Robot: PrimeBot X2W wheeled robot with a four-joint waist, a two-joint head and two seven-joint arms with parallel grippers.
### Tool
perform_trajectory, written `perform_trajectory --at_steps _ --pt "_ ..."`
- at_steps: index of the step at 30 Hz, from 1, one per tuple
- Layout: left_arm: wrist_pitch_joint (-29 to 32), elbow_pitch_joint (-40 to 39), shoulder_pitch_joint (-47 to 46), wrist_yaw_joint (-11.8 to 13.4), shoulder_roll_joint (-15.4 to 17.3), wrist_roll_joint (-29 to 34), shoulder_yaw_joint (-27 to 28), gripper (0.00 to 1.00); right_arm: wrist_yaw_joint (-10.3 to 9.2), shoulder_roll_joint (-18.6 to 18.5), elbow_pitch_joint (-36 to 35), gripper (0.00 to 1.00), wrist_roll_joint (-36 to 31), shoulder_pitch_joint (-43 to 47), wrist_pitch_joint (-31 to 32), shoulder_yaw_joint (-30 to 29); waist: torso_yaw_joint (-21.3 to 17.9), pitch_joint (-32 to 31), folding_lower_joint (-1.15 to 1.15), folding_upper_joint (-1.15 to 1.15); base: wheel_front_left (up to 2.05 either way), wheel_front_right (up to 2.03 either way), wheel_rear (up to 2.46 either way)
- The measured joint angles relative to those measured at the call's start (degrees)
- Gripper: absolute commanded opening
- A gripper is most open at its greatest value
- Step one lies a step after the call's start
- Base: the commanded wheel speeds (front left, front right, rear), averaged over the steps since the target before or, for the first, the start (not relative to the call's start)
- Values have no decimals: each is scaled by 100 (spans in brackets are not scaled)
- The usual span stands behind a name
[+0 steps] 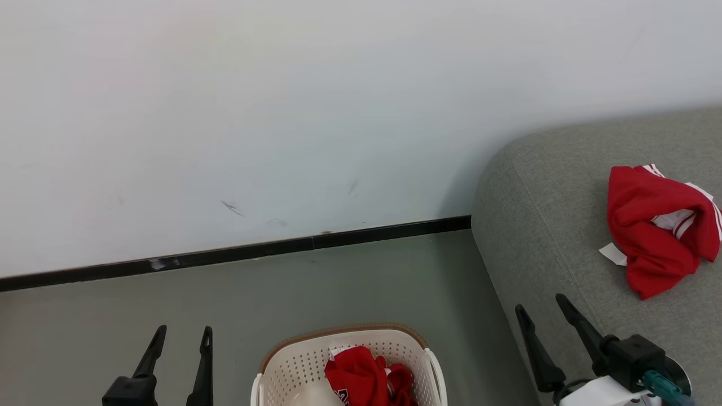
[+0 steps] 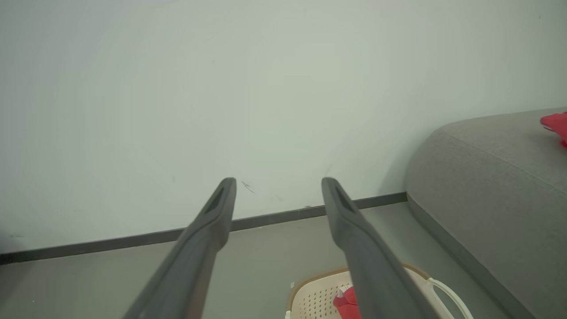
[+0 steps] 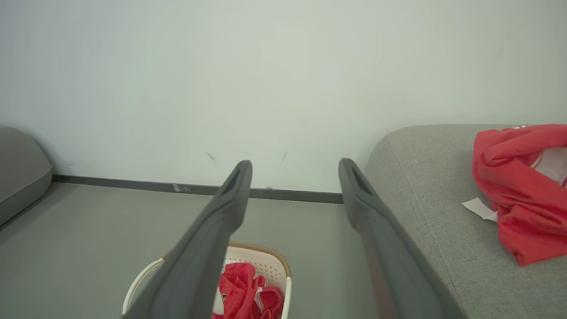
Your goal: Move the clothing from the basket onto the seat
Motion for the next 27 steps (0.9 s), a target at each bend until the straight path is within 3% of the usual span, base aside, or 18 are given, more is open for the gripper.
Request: perform_trajectory --at_steps 11,27 --pt "0 0 0 -102 -2 63 -19 100 0 1 -91 100 -11 26 0 -37 18 46 0 0 0 0 0" --pt "11 360 -453 -409 23 307 -481 100 0 4 -269 100 -216 -2 0 -16 -26 293 0 0 0 0 0"
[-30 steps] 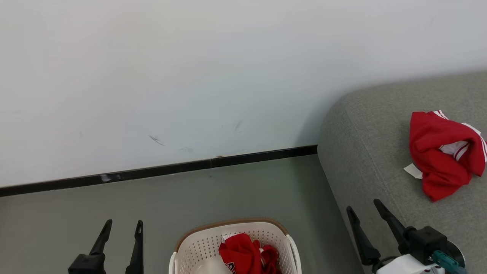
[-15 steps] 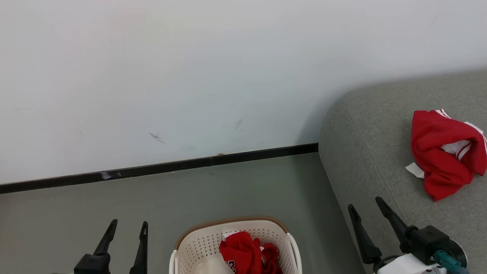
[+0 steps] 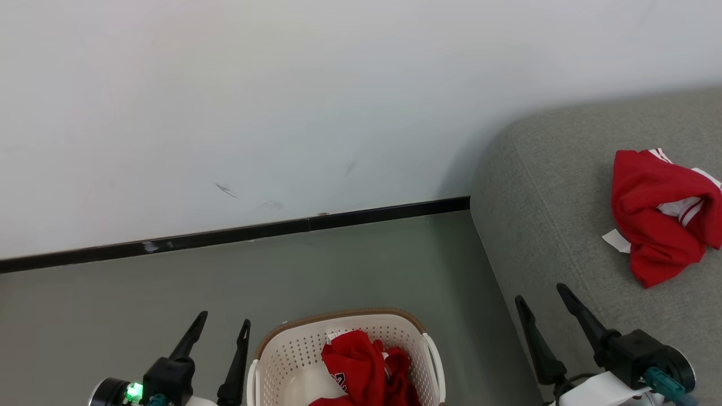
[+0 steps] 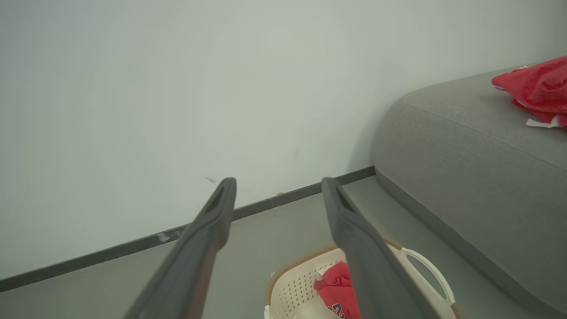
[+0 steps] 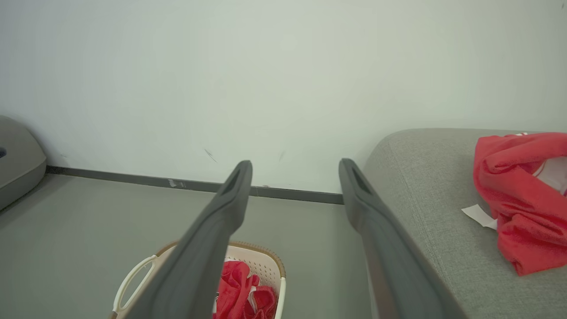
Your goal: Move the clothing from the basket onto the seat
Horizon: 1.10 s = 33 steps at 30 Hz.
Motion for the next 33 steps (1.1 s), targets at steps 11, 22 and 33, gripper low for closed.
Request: perform_trajectory --at_steps 11,22,33 --pt "158 467 -455 -321 -319 58 -553 100 0 5 -229 100 -116 26 10 -441 -103 299 0 0 0 0 0" --pt "259 983 -793 -500 -414 221 -902 100 0 12 -622 100 -174 32 22 -687 -262 769 0 0 0 0 0" --pt "257 1395 -1277 -602 -408 602 -1179 100 0 15 -913 100 -35 -202 22 -692 -471 1452 0 0 0 0 0"
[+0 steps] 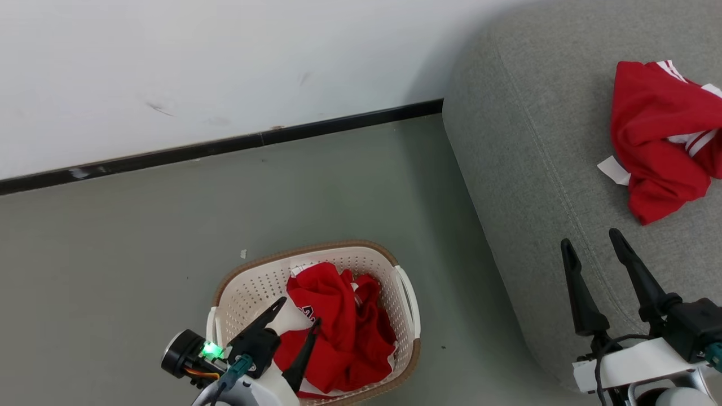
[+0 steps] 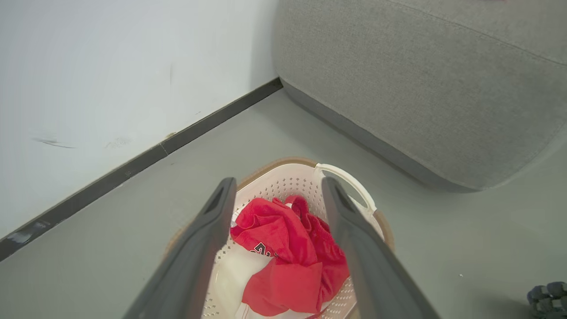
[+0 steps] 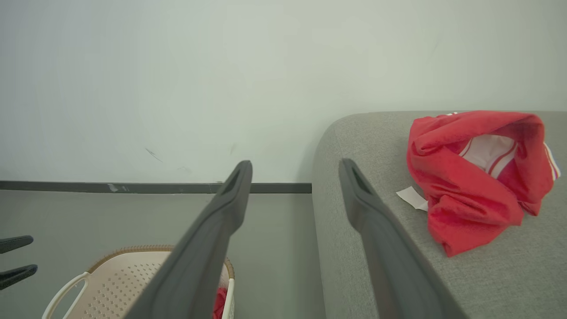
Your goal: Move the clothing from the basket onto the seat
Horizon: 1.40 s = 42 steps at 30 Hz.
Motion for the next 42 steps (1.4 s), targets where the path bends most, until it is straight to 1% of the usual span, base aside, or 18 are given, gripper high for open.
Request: perform_trajectory --at_steps 9,16,18,24,31,42 --pt "-4 315 -451 -85 105 413 -294 100 0 1 -165 100 113 -337 -1 -7 -207 620 0 0 0 0 0" --pt "-5 526 -794 -100 146 710 -516 100 0 0 -243 100 205 -665 -4 23 -387 1099 0 0 0 0 0" --pt "-5 603 -881 -143 176 772 -556 100 0 0 -245 100 263 -768 -4 54 -440 1230 0 0 0 0 0" --pt "-5 799 -1147 -143 261 869 -588 100 0 0 -253 100 393 -1027 -7 157 -600 1602 0 0 0 0 0" --pt "-4 1056 -1347 -143 398 1024 -605 100 0 0 -255 100 475 -1318 -22 248 -792 1995 0 0 0 0 0" --pt "2 1483 -1606 -142 737 1385 -778 100 0 -1 -323 100 655 -1853 -23 408 -1083 2546 0 0 0 0 0"
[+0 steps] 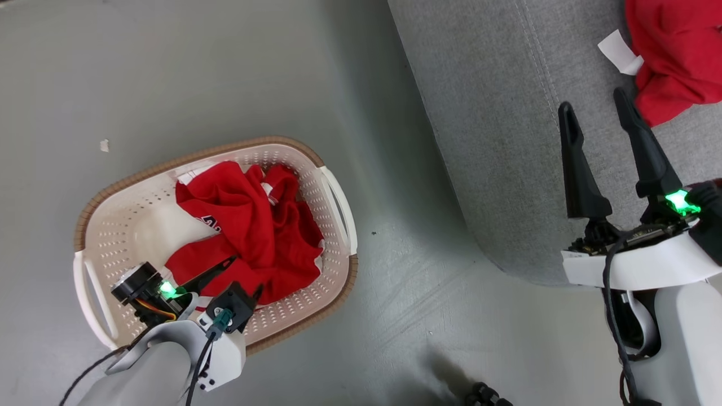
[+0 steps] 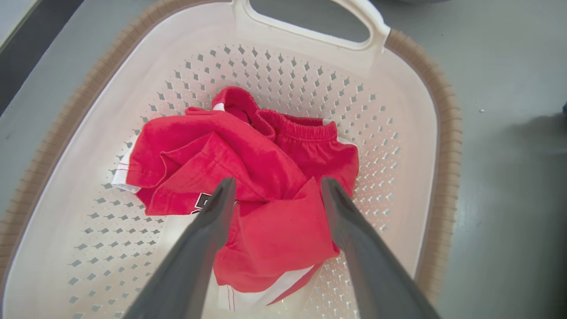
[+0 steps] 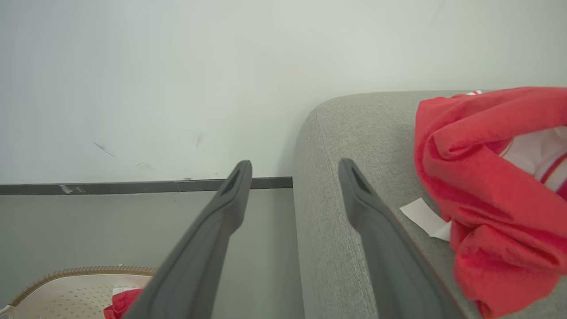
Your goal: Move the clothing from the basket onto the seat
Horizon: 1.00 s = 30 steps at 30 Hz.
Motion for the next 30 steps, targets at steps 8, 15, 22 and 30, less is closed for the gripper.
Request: perform_trajectory --at_steps 8,15,22,30 --pt "-1 155 -203 1 80 268 -219 100 0 0 -43 100 141 -300 -1 54 -184 364 0 0 0 0 0" --pt "60 322 -437 20 132 401 -240 100 0 0 -75 100 226 -483 -7 119 -332 647 0 0 0 0 0" --pt "149 504 -581 25 307 448 -236 100 0 0 -98 100 342 -629 -8 153 -458 852 0 0 0 0 0" --pt "342 680 -798 69 463 633 -288 100 0 0 -100 100 494 -806 -8 191 -606 1070 0 0 0 0 0"
